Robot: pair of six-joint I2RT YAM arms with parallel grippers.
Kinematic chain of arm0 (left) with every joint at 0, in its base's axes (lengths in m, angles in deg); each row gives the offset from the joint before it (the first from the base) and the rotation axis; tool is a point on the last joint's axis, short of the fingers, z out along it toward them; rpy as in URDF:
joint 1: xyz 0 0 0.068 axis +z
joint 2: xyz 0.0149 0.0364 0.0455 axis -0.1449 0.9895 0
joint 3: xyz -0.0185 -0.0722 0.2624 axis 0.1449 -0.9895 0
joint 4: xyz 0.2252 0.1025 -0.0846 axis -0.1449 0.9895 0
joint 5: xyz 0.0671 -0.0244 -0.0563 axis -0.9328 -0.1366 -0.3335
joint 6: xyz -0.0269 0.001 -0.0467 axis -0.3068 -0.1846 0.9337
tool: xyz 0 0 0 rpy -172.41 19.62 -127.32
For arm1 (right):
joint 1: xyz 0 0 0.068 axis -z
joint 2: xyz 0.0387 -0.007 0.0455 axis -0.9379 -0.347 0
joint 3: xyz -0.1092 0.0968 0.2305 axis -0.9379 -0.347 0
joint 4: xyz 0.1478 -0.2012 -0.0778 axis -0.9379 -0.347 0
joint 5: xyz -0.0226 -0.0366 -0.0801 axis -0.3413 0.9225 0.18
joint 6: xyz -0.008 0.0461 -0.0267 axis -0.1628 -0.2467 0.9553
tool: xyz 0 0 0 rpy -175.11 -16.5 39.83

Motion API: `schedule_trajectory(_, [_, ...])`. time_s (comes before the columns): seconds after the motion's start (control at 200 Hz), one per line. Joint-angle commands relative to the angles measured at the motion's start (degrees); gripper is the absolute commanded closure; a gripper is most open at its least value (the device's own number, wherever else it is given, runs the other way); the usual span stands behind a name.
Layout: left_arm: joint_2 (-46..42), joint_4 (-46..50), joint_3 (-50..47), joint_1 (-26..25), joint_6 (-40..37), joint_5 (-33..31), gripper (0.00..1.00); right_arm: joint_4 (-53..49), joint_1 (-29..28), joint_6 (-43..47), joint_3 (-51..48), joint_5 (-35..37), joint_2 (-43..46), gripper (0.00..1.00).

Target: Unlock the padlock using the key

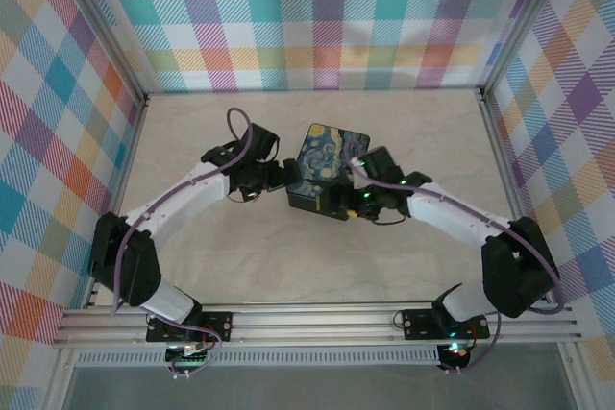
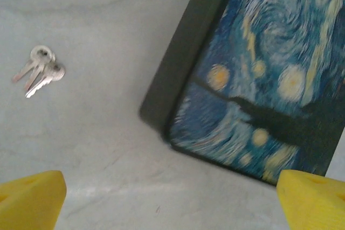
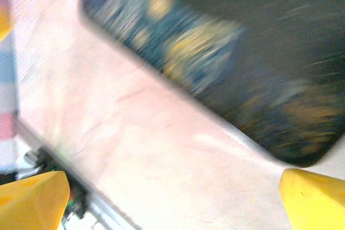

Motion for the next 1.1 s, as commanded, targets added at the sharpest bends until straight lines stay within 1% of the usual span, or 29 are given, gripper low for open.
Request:
schedule_trajectory(0.0, [5.5,1.4,6.6,0.7,-0.2,-2.6,0.00,5.9,-1.1,-5.0,1.1,-2.6,1.5,0.00])
schedule_trajectory(0.08, [10.1,2.8,11.5,1.4,-1.7,-4.3,0.00,-0.2,0.1,-1.8,3.3,1.9,3.8,0.00])
schedule_trajectory(0.15, [13.8,4.2,14.9,1.4,-3.3,-6.0,0.00,-5.6,3.0,1.1,4.5,4.9,5.5,0.00])
schedule_trajectory(0.22, [16.2,5.8,16.6,1.4,-3.2,-5.2,0.00,-7.0,8.6,3.3,4.9,5.1,6.2,0.00])
schedule_trajectory(0.27, [16.2,4.7,14.9,1.2,-1.9,-3.3,0.00,-7.6,12.6,5.8,6.4,5.9,5.4,0.00])
schedule_trajectory(0.365, [13.9,1.8,9.8,0.2,1.8,-1.7,0.00,-7.8,18.2,13.2,11.7,7.1,0.4,0.00])
schedule_trajectory(0.445, [12.5,0.8,7.1,-1.3,4.0,-2.1,0.00,-6.1,21.0,19.8,17.3,7.3,-5.9,0.01])
schedule_trajectory(0.525, [12.3,2.5,6.8,-2.8,4.9,-3.0,0.00,-5.1,23.3,22.7,23.9,6.6,-13.2,0.00])
schedule_trajectory(0.62, [11.8,3.7,6.4,-4.6,6.1,-3.6,0.00,-7.3,24.7,23.8,32.8,2.8,-22.2,0.00])
schedule_trajectory(0.69, [11.5,1.8,5.0,-5.6,7.0,-1.4,0.00,-7.8,24.7,24.3,37.9,0.6,-27.8,0.00])
schedule_trajectory(0.75, [11.5,0.1,4.4,-6.3,7.9,0.9,0.00,-6.3,24.7,23.4,40.4,-1.1,-31.5,0.01])
schedule_trajectory(0.805, [11.8,0.4,4.8,-6.7,8.7,1.5,0.00,-5.0,24.7,22.7,42.4,-2.5,-34.4,0.00])
schedule_trajectory(0.88, [11.2,1.2,5.2,-7.4,8.9,1.5,0.00,-5.1,24.7,22.5,45.0,-3.0,-37.4,0.00])
schedule_trajectory(0.945, [10.3,0.7,4.5,-7.6,9.4,2.0,0.00,-5.0,24.7,22.7,46.3,-4.8,-39.1,0.01])
schedule_trajectory(1.095, [10.7,-3.5,4.1,-7.7,8.7,3.9,0.00,-0.7,24.7,22.6,42.6,-11.4,-38.5,0.04])
